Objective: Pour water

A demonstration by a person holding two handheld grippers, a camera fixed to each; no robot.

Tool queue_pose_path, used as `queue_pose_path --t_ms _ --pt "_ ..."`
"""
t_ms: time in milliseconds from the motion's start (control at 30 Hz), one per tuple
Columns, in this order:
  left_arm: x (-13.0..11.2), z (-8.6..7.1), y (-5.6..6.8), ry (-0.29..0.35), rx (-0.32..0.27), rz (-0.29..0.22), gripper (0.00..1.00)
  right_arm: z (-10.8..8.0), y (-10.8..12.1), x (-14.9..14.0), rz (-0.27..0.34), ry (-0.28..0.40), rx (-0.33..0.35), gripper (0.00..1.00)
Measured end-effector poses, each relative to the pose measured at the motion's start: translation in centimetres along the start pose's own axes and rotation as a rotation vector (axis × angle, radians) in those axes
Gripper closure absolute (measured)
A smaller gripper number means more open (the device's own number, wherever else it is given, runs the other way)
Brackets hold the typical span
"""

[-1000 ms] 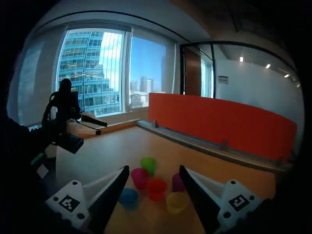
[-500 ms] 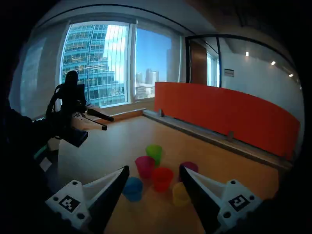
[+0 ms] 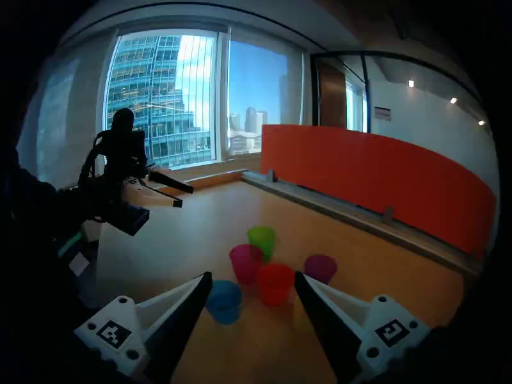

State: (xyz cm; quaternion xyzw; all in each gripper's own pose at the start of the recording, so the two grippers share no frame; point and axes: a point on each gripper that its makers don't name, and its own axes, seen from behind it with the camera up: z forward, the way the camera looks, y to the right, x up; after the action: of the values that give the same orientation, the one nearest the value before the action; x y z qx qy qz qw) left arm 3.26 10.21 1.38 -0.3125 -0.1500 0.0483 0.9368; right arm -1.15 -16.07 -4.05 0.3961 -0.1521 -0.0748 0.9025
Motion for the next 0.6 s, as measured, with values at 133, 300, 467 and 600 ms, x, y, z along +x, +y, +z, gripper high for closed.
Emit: queue_pose_path --t_ms 133,300,467,600 --pt "-0.4 0.2 0.1 -0.006 -0.002 0.001 0.16 0.4 -0.5 -1.2 -0.011 -0.023 0.012 0.01" --pt "-0.4 0.4 0.2 -0.002 -0.004 0.000 0.15 0.8 -0.8 -2.4 -0.021 -0.047 0.016 0.01" --pt "-0.8 0.6 0.4 -0.003 -0.011 -0.001 0.16 1.7 -1.4 -3.8 -0.026 -0.072 0.032 0.01" --pt "-1.3 0.8 0.4 -0.009 -0.009 0.004 0.15 2.4 -1.8 -4.8 -0.032 -0.089 0.045 0.01"
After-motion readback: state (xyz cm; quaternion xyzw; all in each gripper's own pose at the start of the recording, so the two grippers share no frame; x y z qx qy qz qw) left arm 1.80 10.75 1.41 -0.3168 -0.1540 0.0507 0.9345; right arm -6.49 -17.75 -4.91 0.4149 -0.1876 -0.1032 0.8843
